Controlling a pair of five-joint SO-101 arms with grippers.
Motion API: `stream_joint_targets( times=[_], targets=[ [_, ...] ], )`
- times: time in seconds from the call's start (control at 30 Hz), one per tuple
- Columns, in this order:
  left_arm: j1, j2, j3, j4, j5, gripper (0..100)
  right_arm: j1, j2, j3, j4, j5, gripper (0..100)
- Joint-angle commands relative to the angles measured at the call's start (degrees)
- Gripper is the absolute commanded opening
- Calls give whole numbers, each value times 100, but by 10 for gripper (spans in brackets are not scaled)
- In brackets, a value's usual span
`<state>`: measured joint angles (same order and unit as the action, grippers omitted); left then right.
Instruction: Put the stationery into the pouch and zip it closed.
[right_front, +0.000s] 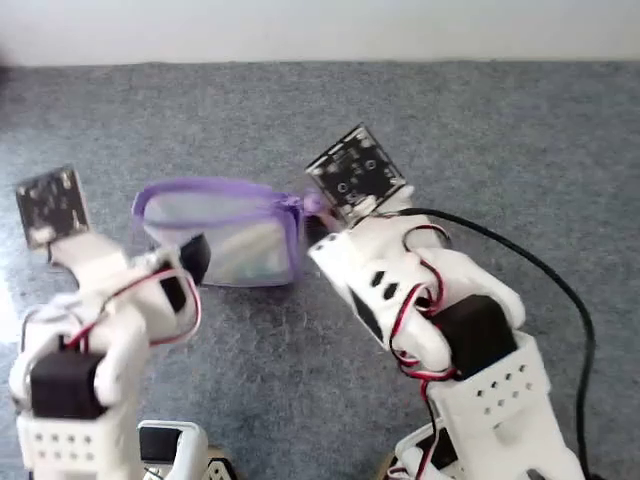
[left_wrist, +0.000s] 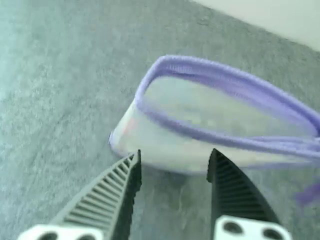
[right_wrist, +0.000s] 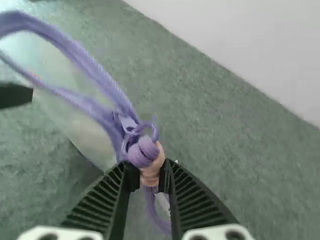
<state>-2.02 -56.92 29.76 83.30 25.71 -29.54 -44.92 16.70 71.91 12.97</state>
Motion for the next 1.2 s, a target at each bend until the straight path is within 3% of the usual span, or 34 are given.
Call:
stream_joint_targets(
  times=[0.0,0.2,0.4,0.63,0.8,0.9,0.97,1.17],
  targets=[
    [167,668,-119,-844,-70,209,277,-356,-316,725,53,8],
    [1099,2286,-1138,-1099,308,209,295,-479,-308,1516,53,8],
    [1486,3508,-2659,-633,352,209,303,-479,-308,1640,9,8],
    [1512,3226,-3178,484,308,209,822,-479,-308,1358,44,8],
    [1908,2760,-3169,1530,53,214,1121,-479,-343,831,53,8],
    [2171,2585,-3064,1591,18,216,1103,-488,-387,505,53,8],
    [2312,2497,-2844,1371,9,244,1095,-470,-545,409,53,8],
    [2646,2312,-2035,1037,229,477,848,-462,-835,180,237,8]
  ],
)
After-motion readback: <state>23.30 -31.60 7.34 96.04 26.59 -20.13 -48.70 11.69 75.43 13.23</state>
